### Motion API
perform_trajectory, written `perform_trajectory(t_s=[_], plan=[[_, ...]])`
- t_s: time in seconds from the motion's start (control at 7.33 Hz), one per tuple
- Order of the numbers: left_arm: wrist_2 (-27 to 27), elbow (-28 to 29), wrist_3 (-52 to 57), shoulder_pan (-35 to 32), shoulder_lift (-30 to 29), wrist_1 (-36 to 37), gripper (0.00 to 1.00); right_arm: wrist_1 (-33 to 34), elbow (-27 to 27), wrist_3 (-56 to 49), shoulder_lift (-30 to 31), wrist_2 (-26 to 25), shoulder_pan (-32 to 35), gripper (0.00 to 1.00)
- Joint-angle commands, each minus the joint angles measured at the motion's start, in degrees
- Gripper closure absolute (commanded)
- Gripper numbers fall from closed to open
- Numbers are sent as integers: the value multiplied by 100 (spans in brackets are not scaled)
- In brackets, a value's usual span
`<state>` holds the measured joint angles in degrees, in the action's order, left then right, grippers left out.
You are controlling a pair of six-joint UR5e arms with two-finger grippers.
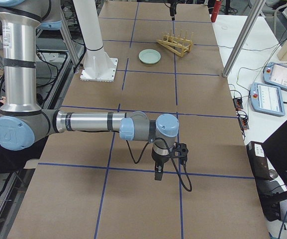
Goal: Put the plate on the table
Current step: 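Set the plate on the table, open the left gripper and withdraw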
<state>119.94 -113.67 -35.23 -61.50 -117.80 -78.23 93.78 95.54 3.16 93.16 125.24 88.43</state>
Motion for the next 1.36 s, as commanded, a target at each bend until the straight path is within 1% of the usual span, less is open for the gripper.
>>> perform_trajectory(t_s=[0.0, 0.14, 0.27, 0.41, 0.55, 0.68, 0.82, 0.95, 1.23], plan=[[599, 186, 2071, -1386, 1175, -34, 0, 0, 0, 0, 0, 0, 7, 0], [897, 536, 3213, -1974, 1676, -52, 0, 0, 0, 0, 0, 0, -1, 0], [1196, 1140, 4251, -2633, 1899, -52, 0, 0, 0, 0, 0, 0, -1, 0], [1216, 1528, 4801, -2909, 2223, -52, 0, 0, 0, 0, 0, 0, -1, 0], [1216, 1654, 4858, -3043, 2618, -278, 0, 0, 0, 0, 0, 0, -1, 0], [1216, 1690, 4842, -3079, 3092, -820, 0, 0, 0, 0, 0, 0, 7, 0], [1225, 1751, 4780, -3070, 3305, -1060, 0, 0, 0, 0, 0, 0, -1, 0], [1416, 1961, 4789, -3070, 3351, -1149, 0, 0, 0, 0, 0, 0, 7, 0], [1454, 2173, 4527, -3062, 3299, -1483, 0, 9, 0, 0, 0, 0, -1, 0]])
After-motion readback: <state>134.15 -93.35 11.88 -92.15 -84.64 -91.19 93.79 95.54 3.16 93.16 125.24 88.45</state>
